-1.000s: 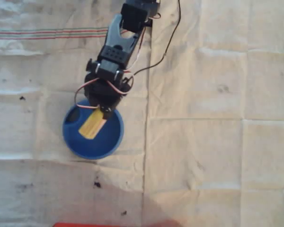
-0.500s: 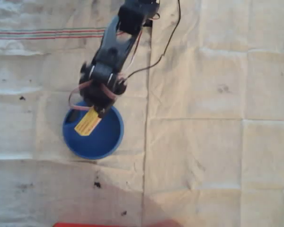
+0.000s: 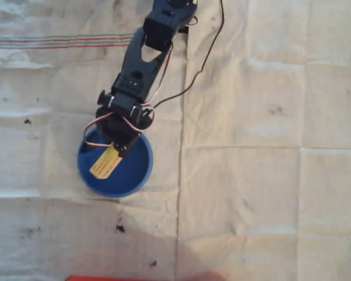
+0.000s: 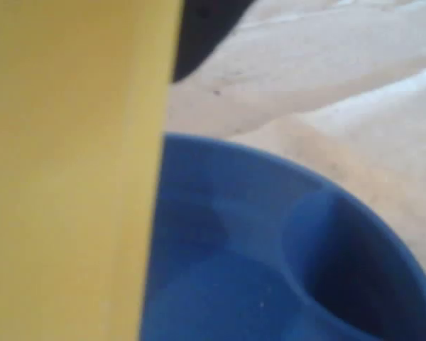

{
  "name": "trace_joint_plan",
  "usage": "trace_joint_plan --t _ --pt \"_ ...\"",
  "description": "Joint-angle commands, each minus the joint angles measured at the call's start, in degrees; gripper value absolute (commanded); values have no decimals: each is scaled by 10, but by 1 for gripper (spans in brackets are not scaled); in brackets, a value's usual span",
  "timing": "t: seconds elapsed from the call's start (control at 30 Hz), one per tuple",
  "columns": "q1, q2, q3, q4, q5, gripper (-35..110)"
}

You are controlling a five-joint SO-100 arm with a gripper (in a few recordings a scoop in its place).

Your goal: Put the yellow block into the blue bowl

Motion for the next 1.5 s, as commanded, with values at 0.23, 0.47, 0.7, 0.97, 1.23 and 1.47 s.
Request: trace_joint_plan --t 0.23,0.47,0.7,0.97,1.23,1.47 --pt "5 35 -42 -9 0 15" --pt "-1 85 -42 -1 2 14" --pt "-4 143 -38 0 7 1" --pt "-43 257 -42 76 65 0" --pt "-137 383 -33 121 227 0" --pt "-224 459 0 123 313 0"
